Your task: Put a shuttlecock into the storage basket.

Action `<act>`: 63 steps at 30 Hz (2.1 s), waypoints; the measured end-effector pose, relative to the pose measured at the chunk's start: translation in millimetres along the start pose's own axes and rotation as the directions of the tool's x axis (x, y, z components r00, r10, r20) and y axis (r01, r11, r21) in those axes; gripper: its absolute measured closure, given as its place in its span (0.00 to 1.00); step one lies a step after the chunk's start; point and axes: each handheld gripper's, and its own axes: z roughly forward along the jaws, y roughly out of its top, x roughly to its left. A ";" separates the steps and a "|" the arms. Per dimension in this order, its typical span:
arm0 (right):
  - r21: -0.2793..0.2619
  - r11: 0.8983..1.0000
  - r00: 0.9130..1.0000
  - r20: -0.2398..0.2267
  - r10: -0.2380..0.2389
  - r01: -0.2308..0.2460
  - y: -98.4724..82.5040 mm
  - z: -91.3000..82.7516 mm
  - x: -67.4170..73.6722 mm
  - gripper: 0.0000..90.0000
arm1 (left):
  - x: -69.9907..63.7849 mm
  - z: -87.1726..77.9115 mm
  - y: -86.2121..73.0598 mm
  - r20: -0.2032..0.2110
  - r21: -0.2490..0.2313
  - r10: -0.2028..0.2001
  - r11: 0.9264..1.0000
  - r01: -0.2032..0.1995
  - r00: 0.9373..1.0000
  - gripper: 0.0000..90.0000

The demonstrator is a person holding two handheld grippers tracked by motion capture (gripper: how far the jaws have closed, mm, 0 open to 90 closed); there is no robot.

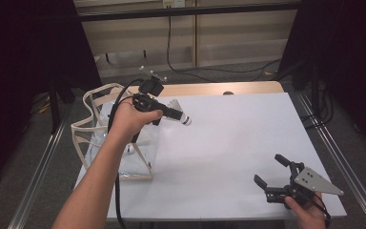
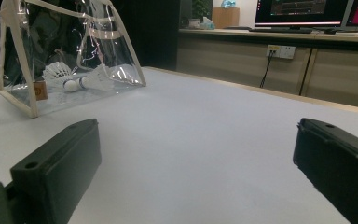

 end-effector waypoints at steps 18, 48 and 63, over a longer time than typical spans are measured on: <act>-0.001 1.000 1.000 0.005 0.003 -0.003 0.0 0.0 -0.6 0.01 | 4.8 -27.3 6.0 -0.017 -0.018 -0.020 1.000 0.020 1.000 1.00; -0.006 1.000 1.000 0.005 0.004 -0.004 0.1 0.0 -0.8 0.01 | 12.6 -51.5 8.7 -0.054 -0.036 -0.043 0.998 0.041 0.998 1.00; -0.006 1.000 1.000 0.003 0.005 -0.005 0.3 -0.2 -0.6 0.01 | 15.1 -62.9 8.6 -0.064 -0.047 -0.053 0.998 0.050 0.997 1.00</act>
